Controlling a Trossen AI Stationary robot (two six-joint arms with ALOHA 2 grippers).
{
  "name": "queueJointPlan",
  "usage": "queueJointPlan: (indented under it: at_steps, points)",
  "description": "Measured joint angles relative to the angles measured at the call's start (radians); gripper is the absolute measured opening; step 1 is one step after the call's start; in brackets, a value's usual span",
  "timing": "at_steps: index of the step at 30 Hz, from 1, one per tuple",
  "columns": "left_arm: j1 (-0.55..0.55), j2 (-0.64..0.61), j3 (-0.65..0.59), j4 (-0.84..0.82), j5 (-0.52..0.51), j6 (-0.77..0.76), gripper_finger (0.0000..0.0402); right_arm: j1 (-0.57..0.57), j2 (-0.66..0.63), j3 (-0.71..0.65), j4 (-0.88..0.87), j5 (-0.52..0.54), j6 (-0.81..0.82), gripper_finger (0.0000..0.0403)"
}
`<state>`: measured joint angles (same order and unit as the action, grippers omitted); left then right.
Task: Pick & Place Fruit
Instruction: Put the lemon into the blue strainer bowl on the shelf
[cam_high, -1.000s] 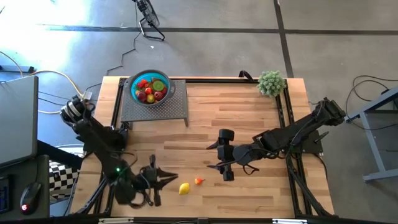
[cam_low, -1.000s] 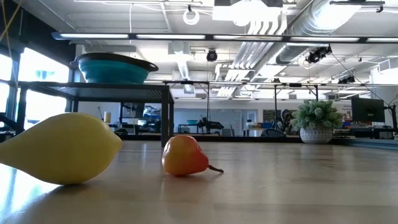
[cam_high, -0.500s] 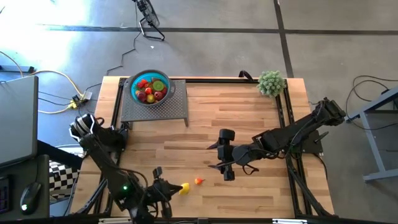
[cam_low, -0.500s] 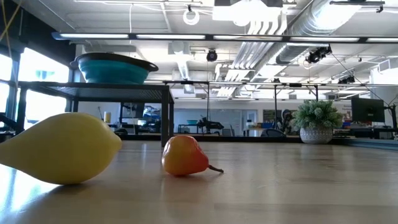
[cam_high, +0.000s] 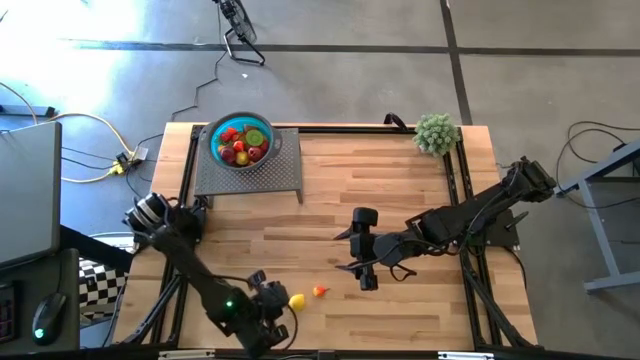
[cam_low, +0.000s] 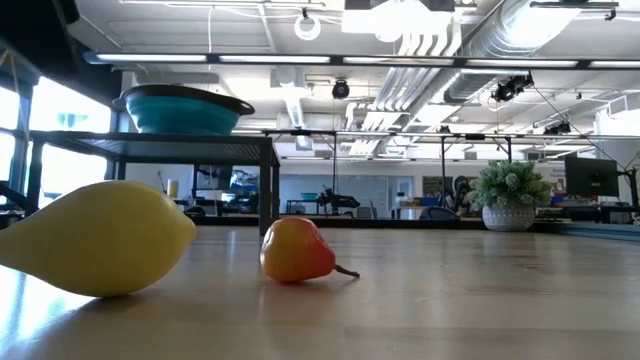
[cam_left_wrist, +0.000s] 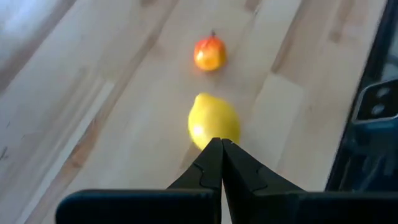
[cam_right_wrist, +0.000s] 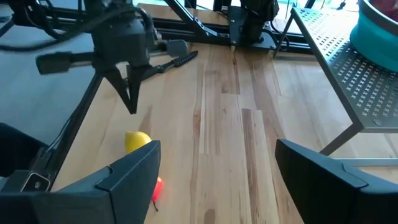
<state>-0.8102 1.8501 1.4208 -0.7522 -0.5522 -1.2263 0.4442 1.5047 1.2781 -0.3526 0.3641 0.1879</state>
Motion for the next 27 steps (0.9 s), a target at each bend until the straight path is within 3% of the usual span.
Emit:
queueJointPlan:
  at_steps: [11,15,19,27]
  points:
    - [0.071,0.003,0.000,-0.007,0.060,0.006,0.0000,0.000,0.000,0.000,-0.011,0.000,-0.001,0.0309]
    - [0.097,0.003,0.000,-0.007,0.136,0.044,0.0009,0.000,0.000,0.000,-0.028,0.000,-0.001,0.0309]
    - [0.113,0.003,0.000,-0.007,0.170,0.055,0.0049,0.000,0.000,0.000,-0.040,0.000,-0.001,0.0309]
    - [0.117,0.002,0.000,-0.006,0.179,0.076,0.0183,-0.002,0.000,0.000,-0.040,0.000,-0.008,0.0309]
